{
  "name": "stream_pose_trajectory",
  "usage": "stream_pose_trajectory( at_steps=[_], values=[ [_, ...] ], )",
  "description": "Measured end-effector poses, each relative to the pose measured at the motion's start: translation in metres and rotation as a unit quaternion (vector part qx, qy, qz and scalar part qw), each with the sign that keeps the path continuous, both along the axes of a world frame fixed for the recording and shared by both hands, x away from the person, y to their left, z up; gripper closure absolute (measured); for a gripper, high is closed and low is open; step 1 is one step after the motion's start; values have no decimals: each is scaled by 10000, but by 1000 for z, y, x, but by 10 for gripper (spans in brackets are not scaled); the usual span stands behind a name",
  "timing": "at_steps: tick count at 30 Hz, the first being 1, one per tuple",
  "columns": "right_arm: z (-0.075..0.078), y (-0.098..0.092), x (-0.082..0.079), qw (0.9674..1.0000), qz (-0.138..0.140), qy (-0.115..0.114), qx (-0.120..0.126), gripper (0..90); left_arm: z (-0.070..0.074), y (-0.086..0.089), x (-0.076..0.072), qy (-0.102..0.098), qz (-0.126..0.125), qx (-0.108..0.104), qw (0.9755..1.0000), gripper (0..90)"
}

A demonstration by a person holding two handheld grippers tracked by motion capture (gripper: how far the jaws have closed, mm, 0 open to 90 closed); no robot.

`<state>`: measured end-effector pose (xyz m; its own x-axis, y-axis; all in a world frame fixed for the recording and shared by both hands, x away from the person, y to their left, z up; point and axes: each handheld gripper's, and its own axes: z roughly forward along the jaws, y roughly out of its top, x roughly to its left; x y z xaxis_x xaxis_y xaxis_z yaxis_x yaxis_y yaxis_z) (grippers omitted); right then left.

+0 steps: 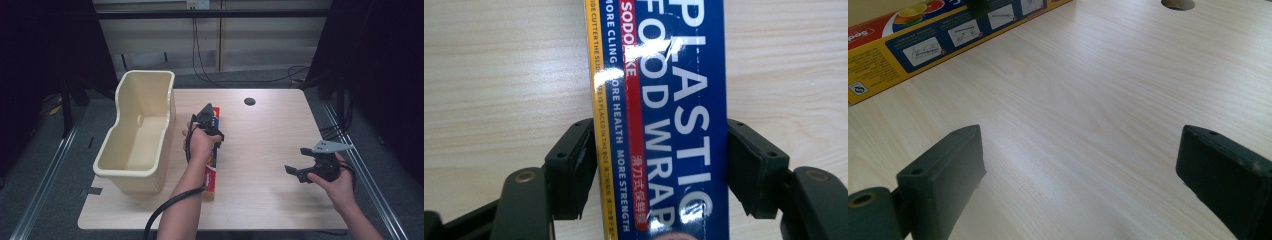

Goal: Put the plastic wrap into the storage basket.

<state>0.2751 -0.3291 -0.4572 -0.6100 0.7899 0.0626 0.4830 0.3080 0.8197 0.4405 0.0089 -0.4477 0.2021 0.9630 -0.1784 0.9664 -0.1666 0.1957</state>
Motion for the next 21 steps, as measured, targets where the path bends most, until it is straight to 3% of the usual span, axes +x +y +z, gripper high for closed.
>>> stream_pose_trajectory(
  at_steps=[1,12,16,21],
  values=[
    [0,0,0,10000,-2,-17,-1,48,1,-1,0,33,26,84,10000,352],
    [1,0,0,10000,-6,-35,-21,48,2,-4,0,46,66,236,9997,399],
    [1,0,0,10000,-16,-24,-3,48,4,-4,0,233,34,327,9992,407],
    [1,-1,0,10000,-18,-46,-4,48,9,-2,-1,474,-45,218,9986,411]
  ],
)
